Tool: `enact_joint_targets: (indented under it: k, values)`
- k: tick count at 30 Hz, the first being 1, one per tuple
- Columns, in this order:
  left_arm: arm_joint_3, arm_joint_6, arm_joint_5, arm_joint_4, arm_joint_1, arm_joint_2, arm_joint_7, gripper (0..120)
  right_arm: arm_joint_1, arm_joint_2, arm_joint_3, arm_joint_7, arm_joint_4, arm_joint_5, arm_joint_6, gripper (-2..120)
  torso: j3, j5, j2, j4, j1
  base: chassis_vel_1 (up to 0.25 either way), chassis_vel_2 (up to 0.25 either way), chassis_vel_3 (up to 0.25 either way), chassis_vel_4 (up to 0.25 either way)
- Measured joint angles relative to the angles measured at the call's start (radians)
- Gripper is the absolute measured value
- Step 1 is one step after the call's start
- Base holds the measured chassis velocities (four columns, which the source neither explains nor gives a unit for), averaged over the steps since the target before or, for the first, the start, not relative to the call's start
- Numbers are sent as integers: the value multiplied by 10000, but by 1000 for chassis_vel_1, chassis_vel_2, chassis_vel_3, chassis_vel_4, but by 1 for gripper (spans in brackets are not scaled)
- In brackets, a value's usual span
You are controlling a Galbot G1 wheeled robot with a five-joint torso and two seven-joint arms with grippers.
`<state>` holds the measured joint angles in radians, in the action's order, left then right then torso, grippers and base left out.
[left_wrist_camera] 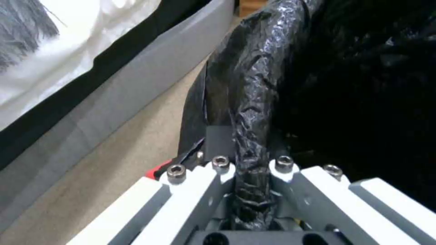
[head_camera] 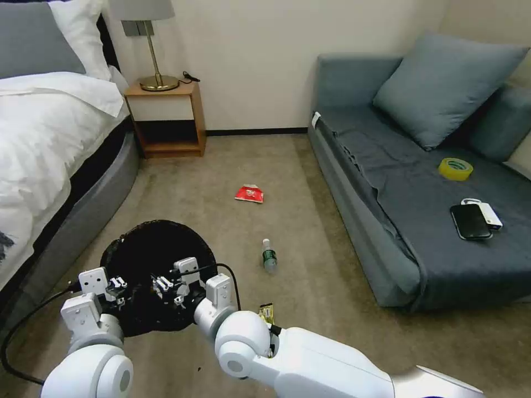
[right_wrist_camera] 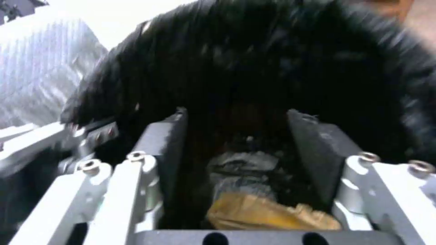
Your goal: Pick up the trash bin, then pick up the garbage on the floor and place it into the trash bin.
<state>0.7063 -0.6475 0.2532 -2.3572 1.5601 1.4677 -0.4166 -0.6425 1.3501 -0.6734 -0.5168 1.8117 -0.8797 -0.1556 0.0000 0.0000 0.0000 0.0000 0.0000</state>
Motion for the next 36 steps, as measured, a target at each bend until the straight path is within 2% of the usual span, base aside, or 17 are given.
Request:
enact_joint_targets:
  k: [3,6,7,9,10,11,12,14,16,17,20,25,27,32,36]
  values:
    - [28,5,-5,41,-24,-9,6,2,-36,-63,387,55,205,226,15,68,0,0,0,1,0,0,0,0,0]
    - [124,95,-187,171,-80,-18,22,2,-208,-457,1602,199,709,768,-69,82,0,1,0,1,0,0,0,0,0]
    - [124,95,-187,171,-80,-18,22,2,-208,-457,1602,199,709,768,-69,82,0,1,0,1,0,0,0,0,0]
    - [293,213,-533,220,-103,-25,76,2,-594,-1459,2712,183,1134,944,-502,93,0,3,0,1,0,0,0,0,0]
    - [327,227,-579,218,-104,-29,84,2,-674,-1672,2830,150,1174,933,-602,95,0,3,0,1,0,0,0,0,0]
    - [395,237,-626,176,-106,-45,100,2,-1016,-2487,3160,-16,1258,842,-978,99,0,3,0,-1,0,0,0,0,0]
    - [395,237,-626,176,-106,-45,100,2,-1016,-2487,3160,-16,1258,842,-978,99,0,3,0,-1,0,0,0,0,0]
    - [498,237,-667,61,-105,-59,164,2,-1599,-3457,3315,-143,1159,767,-1435,100,0,3,0,-8,0,0,0,0,0]
    - [603,240,-725,-78,-86,-77,175,2,-1992,-3965,3282,-126,898,646,-1739,100,0,5,0,-8,0,0,0,0,0]
    - [603,240,-725,-78,-86,-77,175,2,-1992,-3965,3282,-126,898,646,-1739,100,0,5,0,-8,0,0,0,0,0]
    - [768,240,-735,-325,-26,-124,198,2,-1973,-4463,2690,-169,648,-420,-2471,100,-1,3,0,-3,0,0,0,0,0]
    - [909,248,-713,-471,0,-151,224,2,-982,-4576,1594,-343,167,-1359,-2910,100,-1,2,0,0,0,0,0,0,0]
    - [1006,255,-662,-555,9,-160,239,2,-152,-4368,624,-379,-488,-2007,-3214,100,0,-1,0,3,0,0,0,0,0]
    - [1080,286,-603,-554,-15,-162,244,2,288,-3769,-390,-393,-1633,-2292,-3239,100,0,0,0,1,0,0,0,0,0]
    - [1075,340,-605,-478,-34,-127,241,2,333,-3402,-917,-366,-2478,-2218,-2903,100,0,-1,0,1,1,0,0,0,0]
